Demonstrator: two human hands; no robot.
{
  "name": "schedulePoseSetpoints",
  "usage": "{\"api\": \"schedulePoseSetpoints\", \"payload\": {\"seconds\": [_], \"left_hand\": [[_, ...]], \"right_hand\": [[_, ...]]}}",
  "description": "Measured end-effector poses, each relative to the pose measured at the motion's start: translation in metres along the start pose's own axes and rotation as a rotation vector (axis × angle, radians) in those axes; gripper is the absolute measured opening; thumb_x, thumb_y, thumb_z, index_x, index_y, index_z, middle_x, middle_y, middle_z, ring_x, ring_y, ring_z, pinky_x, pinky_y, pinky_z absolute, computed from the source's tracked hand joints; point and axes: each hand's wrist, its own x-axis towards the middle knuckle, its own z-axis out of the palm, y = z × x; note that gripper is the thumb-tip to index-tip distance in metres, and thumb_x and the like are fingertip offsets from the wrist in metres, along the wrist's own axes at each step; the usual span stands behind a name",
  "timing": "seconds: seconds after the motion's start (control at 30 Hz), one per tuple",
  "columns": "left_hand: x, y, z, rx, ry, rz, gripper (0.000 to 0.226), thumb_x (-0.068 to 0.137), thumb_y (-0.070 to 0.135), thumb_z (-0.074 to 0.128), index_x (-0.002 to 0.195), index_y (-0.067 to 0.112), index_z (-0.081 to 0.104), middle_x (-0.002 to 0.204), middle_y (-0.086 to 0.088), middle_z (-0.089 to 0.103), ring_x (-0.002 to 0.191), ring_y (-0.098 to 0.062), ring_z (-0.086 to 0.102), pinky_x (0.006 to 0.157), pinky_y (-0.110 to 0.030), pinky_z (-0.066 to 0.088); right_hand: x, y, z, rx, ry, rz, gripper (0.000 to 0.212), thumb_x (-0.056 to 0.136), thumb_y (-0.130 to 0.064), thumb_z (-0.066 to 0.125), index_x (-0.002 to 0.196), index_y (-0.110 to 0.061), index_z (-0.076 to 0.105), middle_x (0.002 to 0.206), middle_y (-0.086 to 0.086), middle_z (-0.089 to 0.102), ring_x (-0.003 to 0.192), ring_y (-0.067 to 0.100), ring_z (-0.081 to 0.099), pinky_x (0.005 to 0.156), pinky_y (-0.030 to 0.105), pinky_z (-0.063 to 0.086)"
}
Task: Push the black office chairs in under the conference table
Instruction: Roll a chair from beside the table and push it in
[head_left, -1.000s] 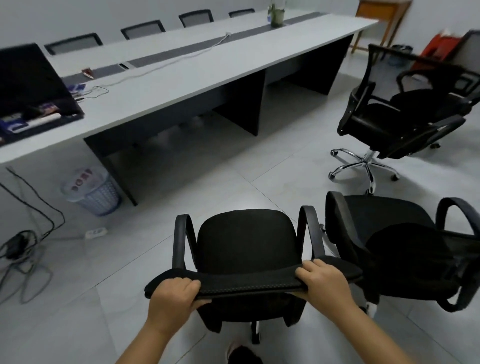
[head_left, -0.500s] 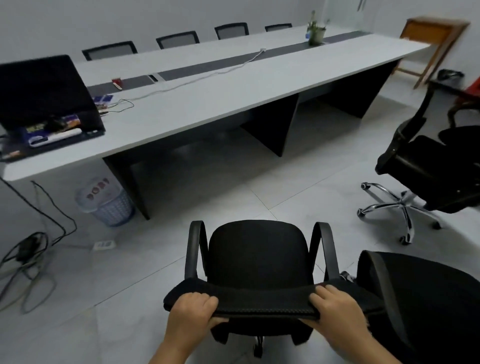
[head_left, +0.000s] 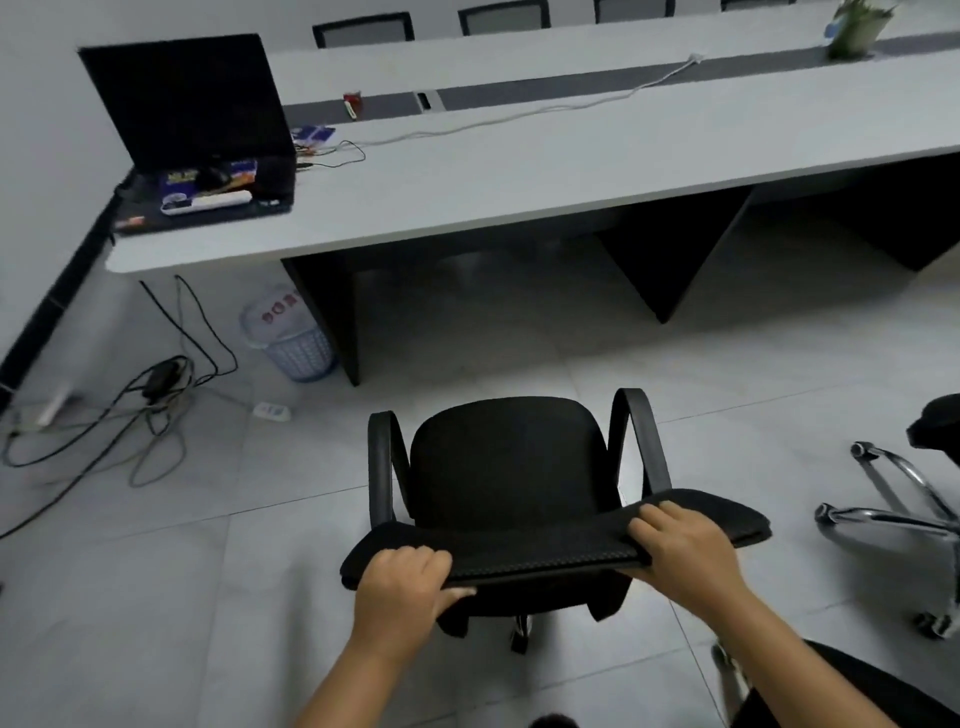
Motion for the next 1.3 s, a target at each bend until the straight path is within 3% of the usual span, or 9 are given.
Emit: {"api": "schedulePoseSetpoints", "payload": {"seconds": [0.07,0.23,0.33,0.53,0.9,0.97,1.03,1.2,1.3], "left_hand": [[0.019,0.003,0.004,0.025,0.024,-0.042,0.044,0.043,0.053,0.083,0.049,0.013,0.065,0.038,0.002,0.053,0.033,-0.012,0.05,0.036,-0.013,0.041],[0.062,-0.012,0.019,0.05,0.108,-0.096,0.073,0.087,0.06,0.022,0.048,0.015,0.062,0.037,0.001,0.05,0.032,-0.013,0.049,0.036,-0.014,0.038],[0.088,-0.037,0.026,0.085,0.135,-0.098,0.081,0.094,0.054,0.008,0.047,0.016,0.062,0.038,0.004,0.051,0.032,-0.013,0.049,0.036,-0.014,0.038],[0.141,-0.11,0.04,0.102,0.15,-0.095,0.082,0.095,0.054,0.008,0.047,0.015,0.062,0.038,0.004,0.051,0.032,-0.013,0.05,0.036,-0.015,0.038],[0.235,-0.246,0.061,0.141,0.161,0.011,0.081,0.094,0.054,0.006,0.043,0.019,0.058,0.037,0.006,0.048,0.032,-0.01,0.046,0.034,-0.015,0.034],[0.247,-0.271,0.062,0.145,0.151,0.032,0.074,0.091,0.057,0.017,0.043,0.019,0.058,0.038,0.006,0.049,0.032,-0.01,0.046,0.034,-0.015,0.034],[0.259,-0.289,0.063,0.14,0.135,0.049,0.069,0.087,0.058,0.023,0.043,0.019,0.058,0.037,0.006,0.048,0.031,-0.01,0.046,0.034,-0.015,0.034],[0.284,-0.315,0.068,0.123,0.152,0.018,0.073,0.088,0.06,0.018,0.041,0.018,0.054,0.035,0.005,0.046,0.03,-0.01,0.044,0.034,-0.015,0.034],[0.308,-0.321,0.069,0.115,0.108,-0.031,0.059,0.074,0.062,0.033,0.039,0.018,0.052,0.033,0.005,0.044,0.029,-0.01,0.043,0.034,-0.015,0.033]], "right_hand": [[0.02,0.019,0.008,0.014,0.005,-0.008,0.046,0.031,-0.043,0.091,0.046,-0.013,0.059,0.045,0.0,0.055,0.038,0.019,0.053,0.036,0.016,0.04],[0.072,0.046,0.028,0.019,0.025,-0.009,0.047,0.03,-0.044,0.09,0.047,-0.013,0.058,0.045,0.0,0.056,0.039,0.019,0.054,0.04,0.018,0.042],[0.105,0.054,0.044,0.038,0.06,-0.008,0.045,0.035,-0.043,0.09,0.047,-0.013,0.058,0.045,0.001,0.055,0.04,0.02,0.054,0.041,0.018,0.042],[0.184,0.052,0.074,0.074,0.096,-0.043,0.051,0.041,-0.059,0.082,0.046,-0.014,0.057,0.044,-0.001,0.054,0.039,0.018,0.053,0.042,0.016,0.041],[0.315,0.04,0.12,0.051,-0.008,-0.02,0.046,0.041,-0.058,0.082,0.047,-0.018,0.059,0.044,-0.004,0.055,0.04,0.012,0.053,0.044,0.013,0.039],[0.328,0.035,0.132,0.042,0.046,-0.028,0.051,0.072,-0.062,0.055,0.049,-0.017,0.06,0.045,-0.001,0.055,0.041,0.014,0.054,0.053,0.018,0.035],[0.342,0.03,0.136,0.034,0.088,-0.019,0.066,0.082,-0.064,0.027,0.051,-0.017,0.062,0.048,-0.002,0.057,0.043,0.015,0.055,0.052,0.02,0.034],[0.39,0.033,0.143,0.02,0.103,-0.039,0.073,0.089,-0.061,0.019,0.05,-0.015,0.061,0.047,-0.003,0.057,0.041,0.016,0.054,0.048,0.02,0.04],[0.419,0.049,0.153,-0.034,0.045,-0.059,0.052,0.079,-0.056,0.055,0.05,-0.014,0.06,0.047,0.0,0.057,0.041,0.018,0.055,0.047,0.021,0.04]]}}
